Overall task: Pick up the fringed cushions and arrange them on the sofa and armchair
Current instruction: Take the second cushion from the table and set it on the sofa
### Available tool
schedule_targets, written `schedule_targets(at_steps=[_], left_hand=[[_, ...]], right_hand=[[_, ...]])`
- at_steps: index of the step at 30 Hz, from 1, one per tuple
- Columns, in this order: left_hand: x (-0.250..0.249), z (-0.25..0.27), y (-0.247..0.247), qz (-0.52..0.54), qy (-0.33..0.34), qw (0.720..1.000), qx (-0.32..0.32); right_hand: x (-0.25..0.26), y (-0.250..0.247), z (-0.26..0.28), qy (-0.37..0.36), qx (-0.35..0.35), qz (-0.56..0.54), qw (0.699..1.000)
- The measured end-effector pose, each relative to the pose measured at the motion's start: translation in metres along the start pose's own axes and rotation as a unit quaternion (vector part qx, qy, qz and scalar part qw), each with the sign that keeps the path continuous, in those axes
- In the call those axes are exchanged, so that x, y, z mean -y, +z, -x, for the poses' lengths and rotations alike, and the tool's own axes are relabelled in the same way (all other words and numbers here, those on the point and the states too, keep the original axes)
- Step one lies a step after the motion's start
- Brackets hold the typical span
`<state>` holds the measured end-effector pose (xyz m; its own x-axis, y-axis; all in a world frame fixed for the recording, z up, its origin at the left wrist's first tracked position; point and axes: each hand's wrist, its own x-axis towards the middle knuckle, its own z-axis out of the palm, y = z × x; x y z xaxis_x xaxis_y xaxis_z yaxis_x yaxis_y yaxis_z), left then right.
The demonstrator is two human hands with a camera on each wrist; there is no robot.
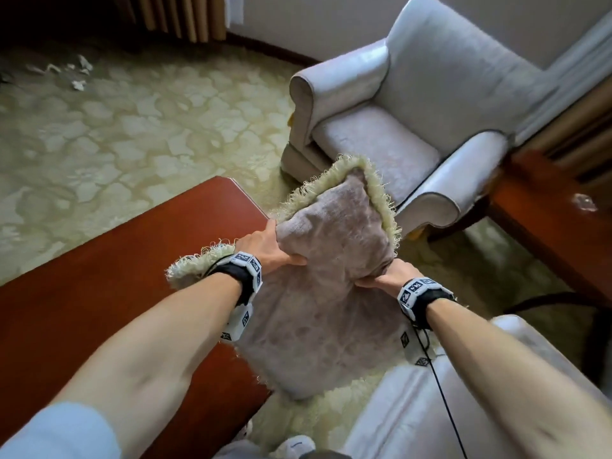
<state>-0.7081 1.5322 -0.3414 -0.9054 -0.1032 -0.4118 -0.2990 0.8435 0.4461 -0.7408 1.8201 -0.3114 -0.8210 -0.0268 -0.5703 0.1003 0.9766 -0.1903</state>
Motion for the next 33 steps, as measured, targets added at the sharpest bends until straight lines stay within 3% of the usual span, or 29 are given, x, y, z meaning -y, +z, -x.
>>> schedule_targets(at_steps=[8, 13, 18, 24, 27, 33], left_hand=[[-0.167, 0.038, 0.072, -0.004, 0.124, 0.992, 0.035], [-0.287, 0.073, 0.114, -0.070, 0.227, 0.967, 0.096], [-0.390, 0.107, 0.171, -0.106, 0.338, 0.925, 0.139], [-0.481, 0.143, 0.238, -0.158, 0.431, 0.866, 0.198], [-0.520, 0.149, 0.262, -0.178, 0.470, 0.833, 0.231], [-0.606, 0.160, 0.304, -0.211, 0.571, 0.748, 0.263]], right_hand=[[-0.186, -0.012, 0.093, 0.115, -0.046, -0.048, 0.991], [-0.294, -0.016, 0.176, 0.210, -0.088, -0.124, 0.966], [-0.379, 0.001, 0.255, 0.335, -0.132, -0.183, 0.915], [-0.426, 0.024, 0.332, 0.452, -0.139, -0.245, 0.847], [-0.444, 0.025, 0.350, 0.494, -0.133, -0.282, 0.812], [-0.476, 0.033, 0.367, 0.580, -0.167, -0.361, 0.711]])
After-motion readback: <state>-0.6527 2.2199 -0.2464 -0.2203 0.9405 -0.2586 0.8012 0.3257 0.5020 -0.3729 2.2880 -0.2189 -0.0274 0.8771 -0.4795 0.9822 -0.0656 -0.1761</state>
